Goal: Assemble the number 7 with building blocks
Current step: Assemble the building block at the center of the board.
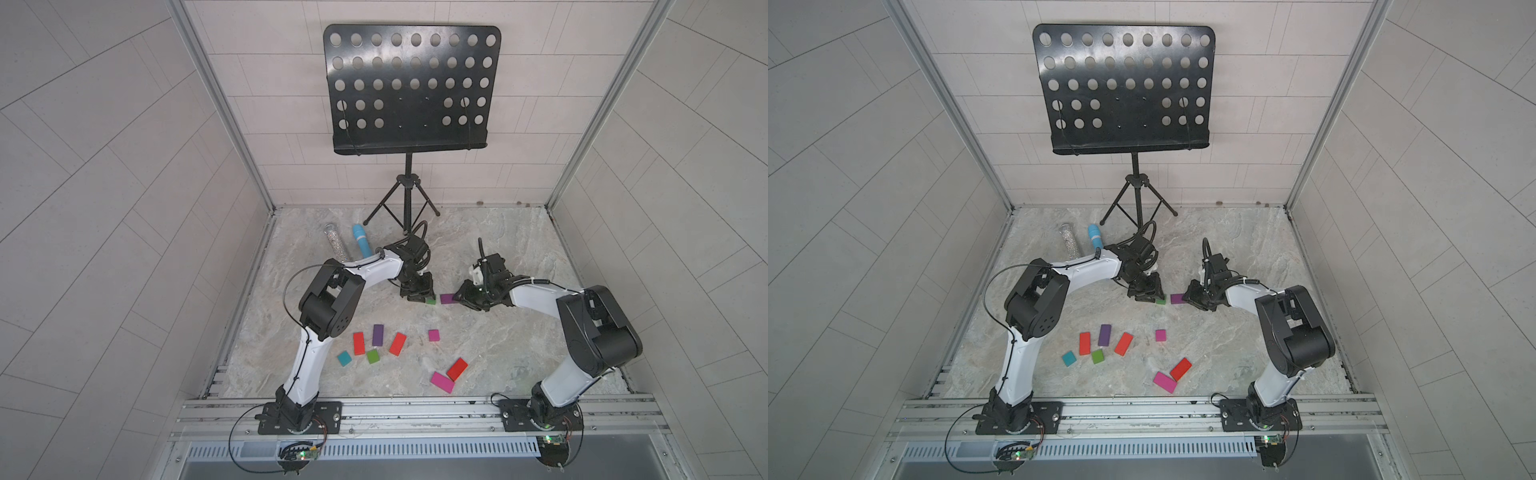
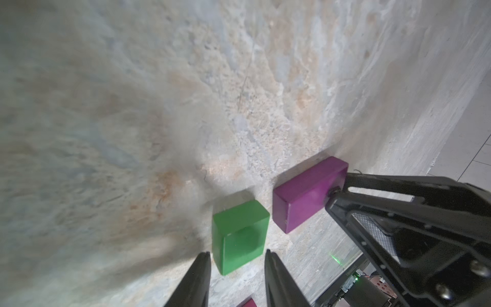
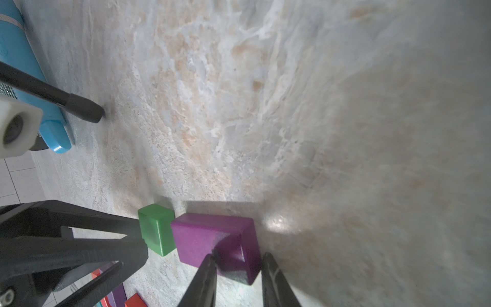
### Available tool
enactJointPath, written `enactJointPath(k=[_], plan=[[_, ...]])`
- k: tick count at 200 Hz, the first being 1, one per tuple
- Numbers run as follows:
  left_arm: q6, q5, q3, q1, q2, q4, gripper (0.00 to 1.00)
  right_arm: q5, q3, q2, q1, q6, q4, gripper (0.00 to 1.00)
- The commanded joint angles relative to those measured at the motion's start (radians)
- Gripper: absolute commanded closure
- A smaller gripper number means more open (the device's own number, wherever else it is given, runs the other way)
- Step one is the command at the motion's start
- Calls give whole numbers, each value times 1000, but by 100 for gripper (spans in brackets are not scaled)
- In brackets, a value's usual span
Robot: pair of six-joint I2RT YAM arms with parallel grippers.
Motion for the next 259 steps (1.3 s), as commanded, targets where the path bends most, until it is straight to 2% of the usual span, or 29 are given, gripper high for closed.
enactJointPath(k=[1,259], plan=[[-11,2,14,-5,19,6,60,33,-5,9,13,6,-43,67],[-65,-1,21,-14,37,60,61,44,52,56,38,-18,-88,68]])
